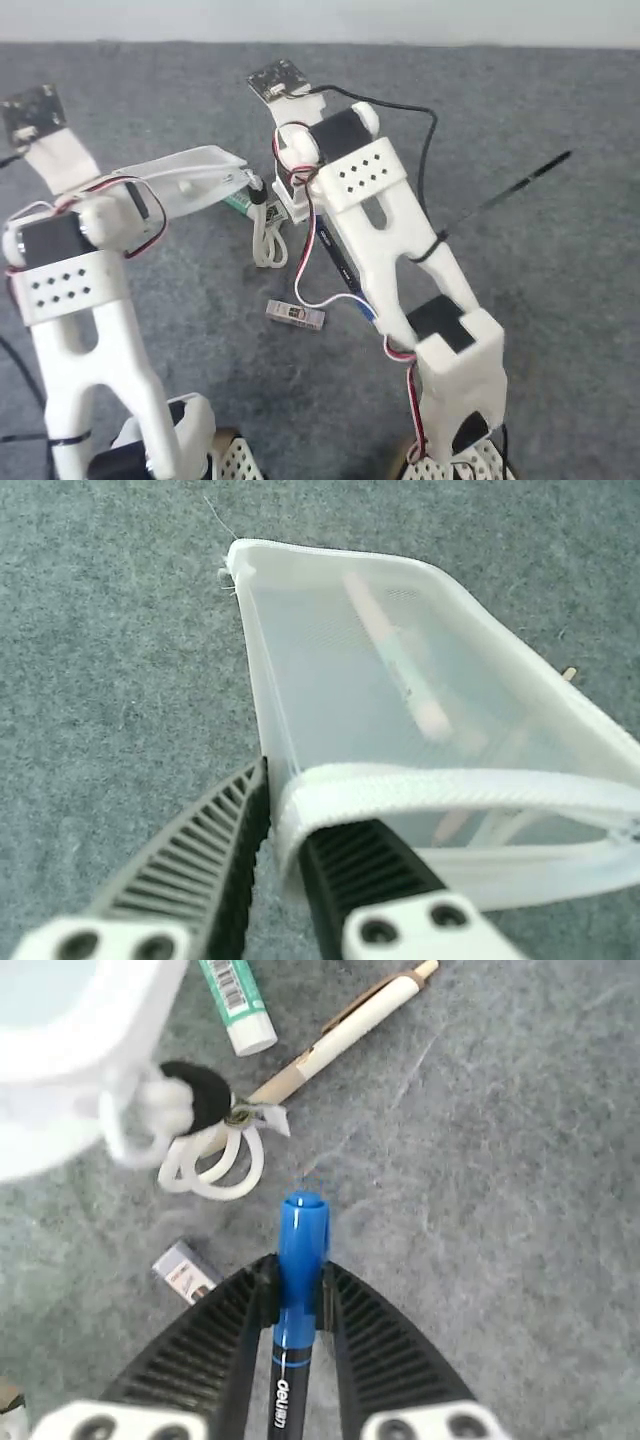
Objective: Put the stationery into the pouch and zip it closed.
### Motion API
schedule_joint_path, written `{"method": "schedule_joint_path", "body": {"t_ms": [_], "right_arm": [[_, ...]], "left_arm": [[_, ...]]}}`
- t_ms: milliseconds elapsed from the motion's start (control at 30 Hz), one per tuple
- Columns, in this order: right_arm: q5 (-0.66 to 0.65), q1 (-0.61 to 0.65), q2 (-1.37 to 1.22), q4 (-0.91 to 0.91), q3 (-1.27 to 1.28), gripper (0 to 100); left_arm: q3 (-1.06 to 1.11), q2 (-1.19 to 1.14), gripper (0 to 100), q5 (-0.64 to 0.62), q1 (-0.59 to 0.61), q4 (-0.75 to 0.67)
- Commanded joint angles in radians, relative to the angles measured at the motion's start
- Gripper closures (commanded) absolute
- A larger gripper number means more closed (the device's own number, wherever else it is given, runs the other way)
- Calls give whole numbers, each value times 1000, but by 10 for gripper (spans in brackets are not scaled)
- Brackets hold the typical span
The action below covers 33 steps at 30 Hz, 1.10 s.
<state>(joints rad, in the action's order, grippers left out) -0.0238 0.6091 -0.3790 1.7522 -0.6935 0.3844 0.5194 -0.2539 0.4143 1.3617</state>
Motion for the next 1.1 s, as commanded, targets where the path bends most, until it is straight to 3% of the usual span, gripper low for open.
{"method": "schedule_joint_path", "body": {"t_ms": [0,500,1067], "right_arm": [[-14,24,134,42,28,992],[-5,125,421,39,262,992],[57,139,696,-248,569,992]], "left_arm": [[-13,9,990,-5,3,-38],[-13,9,990,-5,2,-38],[-12,9,990,-5,2,-38]]}}
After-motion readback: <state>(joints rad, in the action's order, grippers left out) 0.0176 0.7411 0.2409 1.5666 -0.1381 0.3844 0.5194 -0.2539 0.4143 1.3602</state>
